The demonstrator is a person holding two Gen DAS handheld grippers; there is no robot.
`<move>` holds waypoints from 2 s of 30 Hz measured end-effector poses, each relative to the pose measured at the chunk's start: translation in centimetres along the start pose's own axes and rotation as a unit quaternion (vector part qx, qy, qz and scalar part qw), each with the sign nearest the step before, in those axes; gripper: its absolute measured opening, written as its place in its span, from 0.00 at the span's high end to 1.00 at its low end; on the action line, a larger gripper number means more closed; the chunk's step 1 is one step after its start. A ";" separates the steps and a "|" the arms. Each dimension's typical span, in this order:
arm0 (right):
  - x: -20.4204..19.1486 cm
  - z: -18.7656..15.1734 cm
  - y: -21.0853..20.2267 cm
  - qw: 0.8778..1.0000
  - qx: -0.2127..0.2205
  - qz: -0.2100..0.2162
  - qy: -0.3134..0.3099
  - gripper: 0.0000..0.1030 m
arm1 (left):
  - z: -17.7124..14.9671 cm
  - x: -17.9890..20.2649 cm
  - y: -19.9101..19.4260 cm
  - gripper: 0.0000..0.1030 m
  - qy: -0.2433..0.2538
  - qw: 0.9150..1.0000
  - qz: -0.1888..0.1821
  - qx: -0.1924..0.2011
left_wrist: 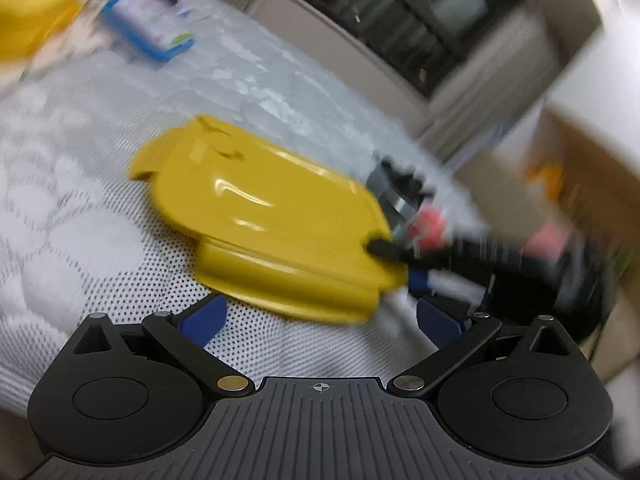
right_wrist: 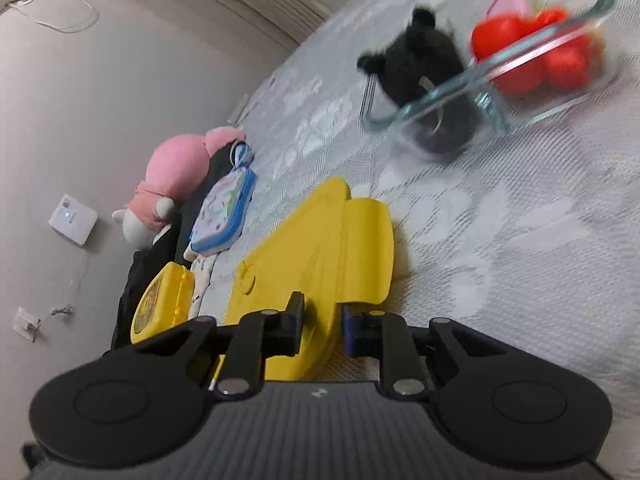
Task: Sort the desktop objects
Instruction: 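Grasp the yellow lid edges with both grippers and lift it, then carry the yellow lid with both grippers toward the glass container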
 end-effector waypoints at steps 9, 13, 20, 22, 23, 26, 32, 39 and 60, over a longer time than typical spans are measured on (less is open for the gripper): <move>1.3 0.6 -4.0 1.000 0.020 0.008 0.010 0.81 | 2.7 -0.8 2.2 0.00 -0.113 0.990 -0.068 -0.056; 2.3 0.1 -5.1 1.000 0.026 0.006 0.006 0.81 | 3.5 -1.1 4.0 0.00 -0.139 0.987 -0.067 -0.050; 5.2 -0.1 -6.6 0.999 0.039 0.009 0.027 0.80 | 3.3 -0.5 4.6 0.71 -0.094 0.994 0.038 -0.030; 5.1 0.3 -7.8 0.998 0.061 0.009 0.002 0.80 | 2.8 0.4 4.6 0.74 -0.070 0.996 0.053 -0.025; 5.0 0.5 -8.4 0.998 0.067 0.008 -0.010 0.79 | 2.6 1.0 4.5 0.74 -0.057 0.997 0.054 -0.020; 5.0 1.0 -10.0 0.997 0.078 0.014 -0.026 0.78 | 2.6 4.0 3.9 0.74 0.001 0.998 0.059 0.008; 4.8 2.7 -14.4 0.991 0.117 0.055 -0.040 0.73 | 3.6 11.0 3.0 0.73 0.099 0.994 0.025 0.043; 5.3 9.4 -15.5 0.980 0.183 -0.005 -0.080 0.71 | 6.3 14.6 9.9 0.65 0.150 0.988 0.025 0.029; 9.2 13.5 -9.1 0.967 0.198 -0.116 -0.113 0.63 | 6.5 12.6 17.2 0.45 0.187 0.971 0.149 -0.004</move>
Point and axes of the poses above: each gripper's, at about its wrist camera, not at the fingertips, and y roughly the way its jaws point, x to its right, z to its top, the point moved 9 cm from there along y, roughly the way its jaws point, and after that the axes turned 3 degrees about -x, right-handed, at the moved point
